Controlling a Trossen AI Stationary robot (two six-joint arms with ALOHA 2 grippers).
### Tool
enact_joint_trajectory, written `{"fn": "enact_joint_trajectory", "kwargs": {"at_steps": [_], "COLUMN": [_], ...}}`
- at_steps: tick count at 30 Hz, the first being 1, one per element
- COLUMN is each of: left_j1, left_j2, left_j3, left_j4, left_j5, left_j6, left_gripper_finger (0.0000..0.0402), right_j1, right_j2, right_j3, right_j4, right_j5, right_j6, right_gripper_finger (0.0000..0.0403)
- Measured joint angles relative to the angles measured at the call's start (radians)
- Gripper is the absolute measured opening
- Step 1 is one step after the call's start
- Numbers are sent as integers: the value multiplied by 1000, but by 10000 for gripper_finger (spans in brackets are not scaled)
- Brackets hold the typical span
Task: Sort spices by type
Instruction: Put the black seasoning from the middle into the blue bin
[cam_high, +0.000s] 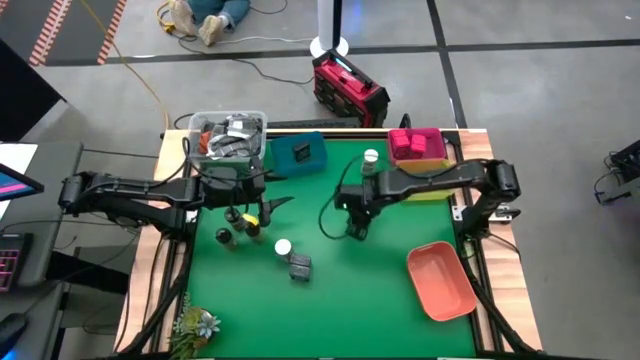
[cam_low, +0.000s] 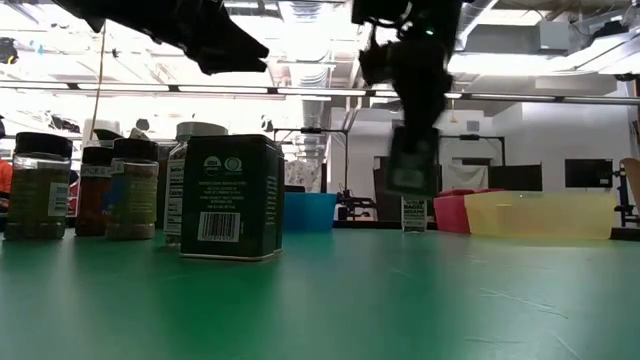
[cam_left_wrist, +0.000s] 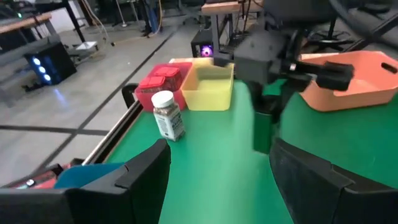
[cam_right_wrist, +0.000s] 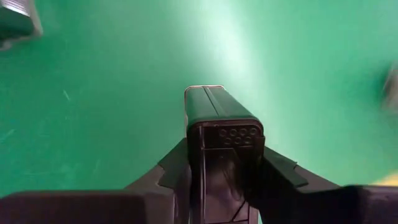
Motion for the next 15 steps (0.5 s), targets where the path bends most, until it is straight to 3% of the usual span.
{"fn": "enact_joint_trajectory", "kwargs": {"at_steps": [4, 9, 15], "left_j1": [0, 0, -2], "left_j2": [0, 0, 0], "left_j3": [0, 0, -1], "left_j4": [-6, -19, -88], "left_j5": [0, -6, -18], "left_j6": [-47, -86, -138], "left_gripper_finger": [260, 260, 260], "right_j1": [-52, -138, -248], "right_j2": [0, 0, 35], "right_j3": [54, 77, 135], "right_j4": [125, 330, 389], "right_j5": [38, 65, 65], "right_j6": [-313, -592, -727], "right_gripper_finger": [161, 162, 162]}}
